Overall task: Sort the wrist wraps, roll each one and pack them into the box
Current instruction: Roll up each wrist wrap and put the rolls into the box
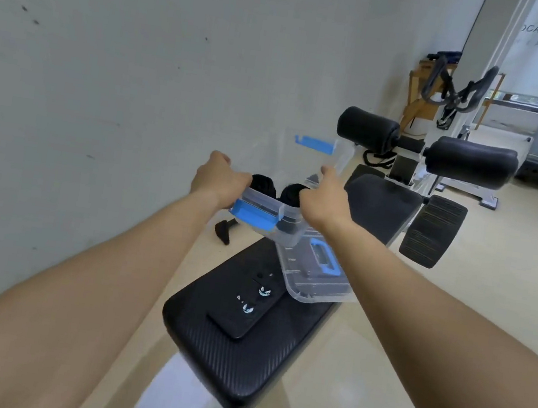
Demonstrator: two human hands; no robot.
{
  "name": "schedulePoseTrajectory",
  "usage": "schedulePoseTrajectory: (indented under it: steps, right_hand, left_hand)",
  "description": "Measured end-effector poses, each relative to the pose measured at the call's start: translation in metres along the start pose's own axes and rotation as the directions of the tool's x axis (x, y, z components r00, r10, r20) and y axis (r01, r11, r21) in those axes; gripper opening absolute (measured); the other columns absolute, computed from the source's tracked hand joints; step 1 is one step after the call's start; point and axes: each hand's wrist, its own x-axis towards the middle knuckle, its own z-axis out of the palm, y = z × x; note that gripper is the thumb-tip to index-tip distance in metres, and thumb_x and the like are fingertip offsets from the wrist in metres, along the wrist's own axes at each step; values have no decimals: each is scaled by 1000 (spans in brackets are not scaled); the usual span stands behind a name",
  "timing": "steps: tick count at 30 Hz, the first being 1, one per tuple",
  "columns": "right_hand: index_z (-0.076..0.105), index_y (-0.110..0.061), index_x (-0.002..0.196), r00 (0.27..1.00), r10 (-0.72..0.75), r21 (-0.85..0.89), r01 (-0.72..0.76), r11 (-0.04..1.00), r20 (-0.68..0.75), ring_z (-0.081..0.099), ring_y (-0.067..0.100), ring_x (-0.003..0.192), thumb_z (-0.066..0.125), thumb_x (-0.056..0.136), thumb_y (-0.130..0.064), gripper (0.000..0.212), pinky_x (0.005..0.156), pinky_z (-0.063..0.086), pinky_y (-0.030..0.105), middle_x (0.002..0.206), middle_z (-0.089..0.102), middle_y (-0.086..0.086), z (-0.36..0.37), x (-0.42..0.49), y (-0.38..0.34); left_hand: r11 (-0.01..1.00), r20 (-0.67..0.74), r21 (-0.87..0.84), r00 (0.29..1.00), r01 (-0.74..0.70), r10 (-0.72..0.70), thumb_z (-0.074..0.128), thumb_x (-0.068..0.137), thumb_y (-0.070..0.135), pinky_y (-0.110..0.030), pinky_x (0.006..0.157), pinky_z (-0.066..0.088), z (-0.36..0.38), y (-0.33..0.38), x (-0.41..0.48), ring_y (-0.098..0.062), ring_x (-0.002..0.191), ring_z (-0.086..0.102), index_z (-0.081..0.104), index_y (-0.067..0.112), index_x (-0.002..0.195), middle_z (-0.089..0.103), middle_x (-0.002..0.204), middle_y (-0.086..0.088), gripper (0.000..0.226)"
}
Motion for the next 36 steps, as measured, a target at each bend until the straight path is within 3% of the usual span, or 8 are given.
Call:
schedulePoseTrajectory:
  steps: [5,8,10,13,20,25,30,36]
  right_hand:
    - [23,-15,158,980,-114,32,111,993,160,57,33,120,47,94,-2,70,92,47,35,140,53,18,70,-43,-47]
    - [25,-18,157,945,-165,76,150,986,283,56,27,96,48,92,-4,71,69,46,29,120,58,14,128,-77,-66]
    - [26,-21,156,915,-189,86,169,982,355,58,26,97,49,92,-5,70,64,43,26,123,57,12,168,-104,-74]
    - [28,-21,156,862,-214,89,195,977,460,60,28,103,50,92,-5,69,69,43,26,127,57,14,228,-147,-74]
    - [29,-15,156,744,-137,-30,206,978,654,56,26,92,47,89,5,72,71,41,28,116,55,14,364,-223,-22]
    - [31,-16,155,702,-13,-97,117,988,712,52,26,101,47,88,6,73,79,41,28,139,51,18,451,-247,46]
    - [31,-17,156,665,115,-139,-18,990,738,50,31,129,48,91,1,70,90,40,28,151,41,18,514,-249,108]
    - [32,-20,155,642,177,-149,-97,984,746,46,30,137,53,91,-8,69,113,40,41,156,38,15,552,-251,160]
  left_hand:
    - [995,-168,-13,981,99,-100,60,93,18,-49,85,63,-104,-55,-41,-31,85,70,47,14,134,49,121,1,43]
    - [983,-248,-27,952,181,-182,58,95,16,-46,84,63,-167,-103,-77,-37,90,73,47,16,126,50,120,-1,32]
    - [970,-290,-48,926,239,-243,58,96,15,-42,77,63,-201,-139,-101,-38,96,72,47,16,125,49,123,-2,31]
    - [942,-333,-95,882,321,-334,58,96,12,-34,64,59,-239,-201,-137,-39,103,69,46,15,122,48,124,-3,29]
    - [810,-334,-251,737,530,-587,55,96,4,-49,83,63,-252,-366,-207,-35,113,59,47,5,131,45,124,-9,36]
    - [690,-267,-325,638,646,-723,53,94,1,-53,84,62,-221,-475,-226,-34,104,58,47,4,130,48,125,-19,37]
    - [598,-173,-367,580,712,-796,52,96,-2,-34,58,52,-180,-558,-224,-30,100,58,38,14,118,48,114,-9,31]
    - [536,-135,-337,524,774,-841,53,99,-1,-29,58,52,-137,-617,-225,-21,85,56,37,14,119,53,104,-9,30]
